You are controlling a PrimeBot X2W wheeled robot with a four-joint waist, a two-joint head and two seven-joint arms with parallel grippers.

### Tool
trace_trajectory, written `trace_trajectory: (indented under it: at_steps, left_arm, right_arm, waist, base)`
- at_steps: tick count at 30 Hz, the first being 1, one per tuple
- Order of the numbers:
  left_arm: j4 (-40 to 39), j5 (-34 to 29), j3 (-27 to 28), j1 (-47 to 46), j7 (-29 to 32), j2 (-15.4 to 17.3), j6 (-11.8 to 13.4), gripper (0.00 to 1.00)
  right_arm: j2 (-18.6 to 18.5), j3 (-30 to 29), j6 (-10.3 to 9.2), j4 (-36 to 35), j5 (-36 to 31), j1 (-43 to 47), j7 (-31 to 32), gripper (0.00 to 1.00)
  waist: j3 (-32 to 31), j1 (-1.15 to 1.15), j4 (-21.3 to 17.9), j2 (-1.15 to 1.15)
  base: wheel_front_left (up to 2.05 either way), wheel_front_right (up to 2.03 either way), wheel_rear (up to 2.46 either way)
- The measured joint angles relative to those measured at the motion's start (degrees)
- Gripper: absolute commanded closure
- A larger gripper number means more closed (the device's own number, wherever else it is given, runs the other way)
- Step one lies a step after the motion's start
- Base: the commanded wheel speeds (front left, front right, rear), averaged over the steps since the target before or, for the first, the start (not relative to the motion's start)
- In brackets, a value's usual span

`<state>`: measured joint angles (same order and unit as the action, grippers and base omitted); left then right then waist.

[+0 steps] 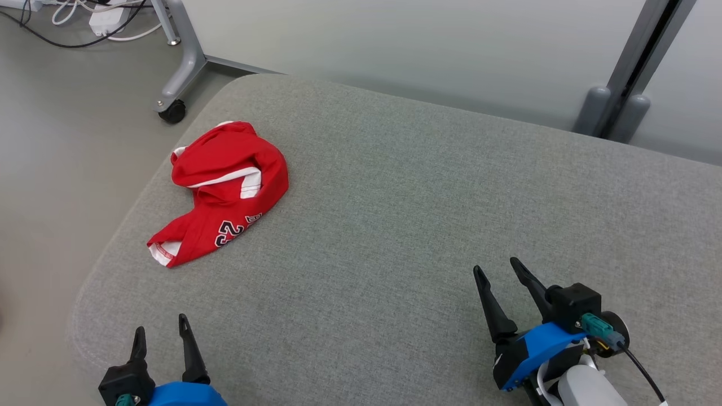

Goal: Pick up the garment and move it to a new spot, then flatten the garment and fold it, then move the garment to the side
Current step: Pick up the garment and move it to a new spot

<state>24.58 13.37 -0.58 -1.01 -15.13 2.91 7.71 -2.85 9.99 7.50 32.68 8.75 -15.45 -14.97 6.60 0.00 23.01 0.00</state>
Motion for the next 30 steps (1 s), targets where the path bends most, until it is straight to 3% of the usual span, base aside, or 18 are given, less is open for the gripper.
trace_trajectory:
  at_steps: [7,18,25,30]
  left_arm:
    - [1.53,2.26,2.03,-5.59,0.00,0.00,-0.47,0.00]
    - [8.02,-3.35,8.75,-23.16,0.01,1.94,-3.41,0.00]
    - [17.11,-2.94,11.44,-32.23,0.01,5.17,-6.22,0.00]
    - [26.01,-2.14,12.76,-36.67,0.02,6.83,-6.73,0.00]
  right_arm:
    - [-0.01,0.51,-0.01,-0.79,-2.74,-2.27,0.00,0.00]
    - [-2.66,2.72,0.00,-6.46,-3.54,-6.87,0.00,0.00]
    - [-3.18,3.61,0.00,-8.37,-2.27,-8.36,-0.19,0.00]
    - [-4.11,3.66,0.02,-8.88,-2.30,-9.39,-0.25,0.00]
  waist:
    - [4.54,0.00,-2.73,0.00]
    - [14.26,0.01,-7.73,0.00]
    - [17.93,0.01,-11.25,0.00]
    - [19.37,0.01,-13.11,0.00]
  base:
    - [0.00,0.00,0.00]
    - [0.00,0.00,0.00]
    - [0.00,0.00,0.00]
    - [0.00,0.00,0.00]
